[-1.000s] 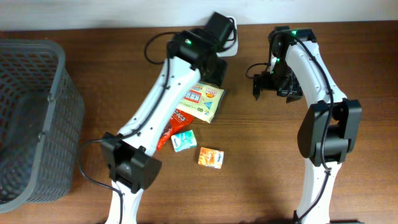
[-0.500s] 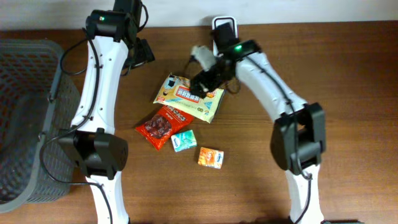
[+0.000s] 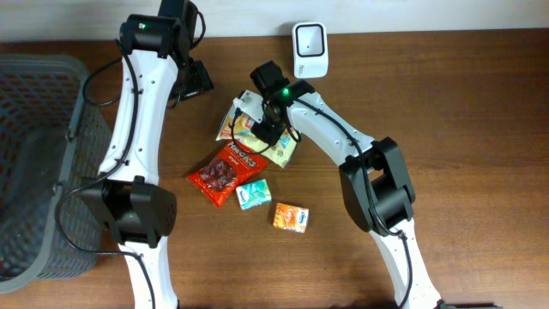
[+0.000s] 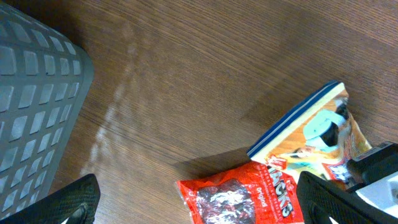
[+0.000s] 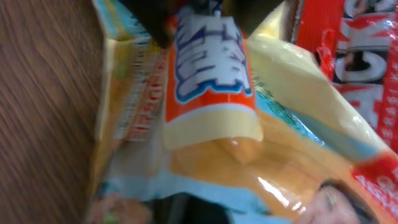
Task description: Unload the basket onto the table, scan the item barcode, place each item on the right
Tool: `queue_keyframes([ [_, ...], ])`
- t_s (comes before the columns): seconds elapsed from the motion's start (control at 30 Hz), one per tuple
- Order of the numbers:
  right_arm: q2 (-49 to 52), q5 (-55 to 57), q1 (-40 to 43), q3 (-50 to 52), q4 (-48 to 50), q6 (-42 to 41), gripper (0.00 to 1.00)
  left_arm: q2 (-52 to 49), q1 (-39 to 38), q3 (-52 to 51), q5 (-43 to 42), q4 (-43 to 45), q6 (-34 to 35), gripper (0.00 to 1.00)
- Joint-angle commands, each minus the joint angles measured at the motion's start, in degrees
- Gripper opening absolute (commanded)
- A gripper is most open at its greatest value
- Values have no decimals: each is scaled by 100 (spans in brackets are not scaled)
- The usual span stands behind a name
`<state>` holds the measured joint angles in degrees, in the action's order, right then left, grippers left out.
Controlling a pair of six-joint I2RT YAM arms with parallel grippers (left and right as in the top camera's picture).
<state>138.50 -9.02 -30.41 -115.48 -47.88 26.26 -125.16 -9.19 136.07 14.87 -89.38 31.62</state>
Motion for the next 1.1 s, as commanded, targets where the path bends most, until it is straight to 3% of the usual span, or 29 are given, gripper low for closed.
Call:
queue_keyframes([
  [0.0, 234, 525, -26, -68, -98, -787, 4, -52, 37, -39, 63, -9, 92, 99],
  [0.1, 168, 782, 96, -647, -323, -1648, 4, -52, 37, -39, 127, -9, 94, 99],
  [0.23, 138, 778, 903, -2468, -1060, -2754, 4, -52, 37, -39, 127, -9, 94, 99],
  [0.3, 138, 780, 1228, -2802, -815, -3021, 4, -52, 37, -39, 125, -2, 94, 99],
  [0.47, 155, 778, 1690, -2702, 518, -3130, 4, -52, 37, -39, 125, -7, 94, 99],
  [0.63, 170, 787, 1696, -1930, 1025, -3128, 4, -52, 37, -39, 120, 13, 94, 99],
  [0.73, -94, 1388, 1825, -1928, 931, -3128, 4, -52, 37, -39, 120, 13, 94, 99],
  [0.87, -1075, 1832, 3021, -1932, 24, -3969, 4, -52, 37, -39, 74, 13, 94, 99],
  [1.0, -1084, 1893, 4846, -1838, -1373, -4395, 4, -52, 37, -39, 37, 15, 94, 99],
  [1.07, -1062, 1893, 5580, -1473, -1405, -4393, 4, -52, 37, -39, 35, 13, 94, 99],
])
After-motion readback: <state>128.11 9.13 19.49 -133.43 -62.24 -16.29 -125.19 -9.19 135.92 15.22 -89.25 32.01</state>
